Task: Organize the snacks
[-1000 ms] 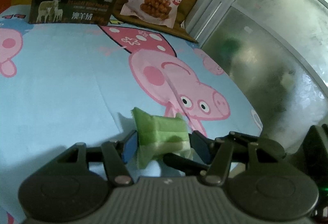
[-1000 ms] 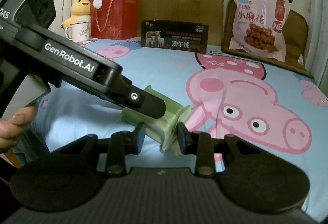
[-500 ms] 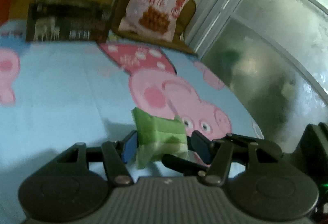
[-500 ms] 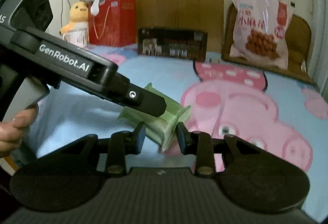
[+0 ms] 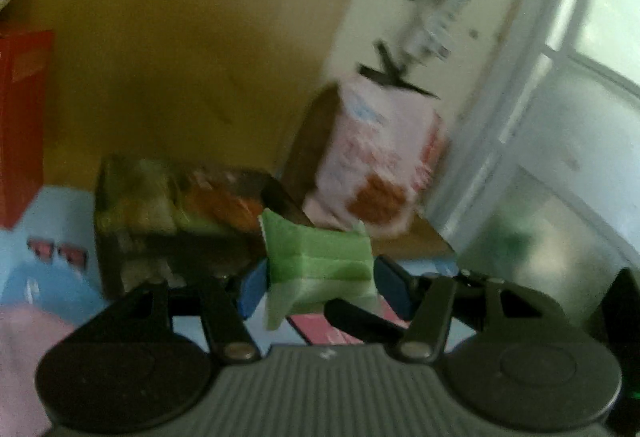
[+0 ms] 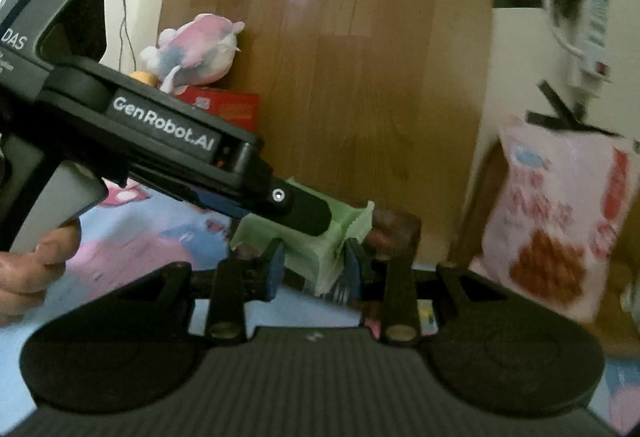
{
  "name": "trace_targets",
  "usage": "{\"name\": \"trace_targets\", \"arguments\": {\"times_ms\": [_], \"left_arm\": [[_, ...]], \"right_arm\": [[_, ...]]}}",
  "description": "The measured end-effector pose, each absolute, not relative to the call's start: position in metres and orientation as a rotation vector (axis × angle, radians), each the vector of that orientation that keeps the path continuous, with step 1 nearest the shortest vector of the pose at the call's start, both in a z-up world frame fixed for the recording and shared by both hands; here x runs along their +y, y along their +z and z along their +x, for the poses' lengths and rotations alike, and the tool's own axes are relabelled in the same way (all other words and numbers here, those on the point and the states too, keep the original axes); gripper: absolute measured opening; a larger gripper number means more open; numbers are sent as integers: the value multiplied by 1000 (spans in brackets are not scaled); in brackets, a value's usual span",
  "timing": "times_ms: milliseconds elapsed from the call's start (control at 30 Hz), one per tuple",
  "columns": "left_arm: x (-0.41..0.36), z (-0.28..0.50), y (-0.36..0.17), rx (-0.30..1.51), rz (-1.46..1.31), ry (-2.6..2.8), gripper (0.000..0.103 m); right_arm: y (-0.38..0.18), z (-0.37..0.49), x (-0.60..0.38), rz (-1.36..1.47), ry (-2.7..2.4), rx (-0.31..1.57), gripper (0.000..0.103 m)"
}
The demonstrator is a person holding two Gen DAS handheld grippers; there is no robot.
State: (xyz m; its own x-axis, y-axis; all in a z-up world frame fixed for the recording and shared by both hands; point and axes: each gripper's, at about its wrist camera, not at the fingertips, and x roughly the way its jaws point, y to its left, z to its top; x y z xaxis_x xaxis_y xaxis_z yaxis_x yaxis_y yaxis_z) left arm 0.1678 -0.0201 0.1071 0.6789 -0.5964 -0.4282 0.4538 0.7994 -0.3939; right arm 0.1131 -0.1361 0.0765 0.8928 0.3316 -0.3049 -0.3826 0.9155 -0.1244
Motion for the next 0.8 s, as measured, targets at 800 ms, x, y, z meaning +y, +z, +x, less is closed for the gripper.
{"name": "trace_targets", "arguments": {"times_ms": [800], "left_arm": [[14, 189, 103, 577, -230, -373, 89]], "right_arm": [[59, 91, -174, 74, 361, 325, 64]]}}
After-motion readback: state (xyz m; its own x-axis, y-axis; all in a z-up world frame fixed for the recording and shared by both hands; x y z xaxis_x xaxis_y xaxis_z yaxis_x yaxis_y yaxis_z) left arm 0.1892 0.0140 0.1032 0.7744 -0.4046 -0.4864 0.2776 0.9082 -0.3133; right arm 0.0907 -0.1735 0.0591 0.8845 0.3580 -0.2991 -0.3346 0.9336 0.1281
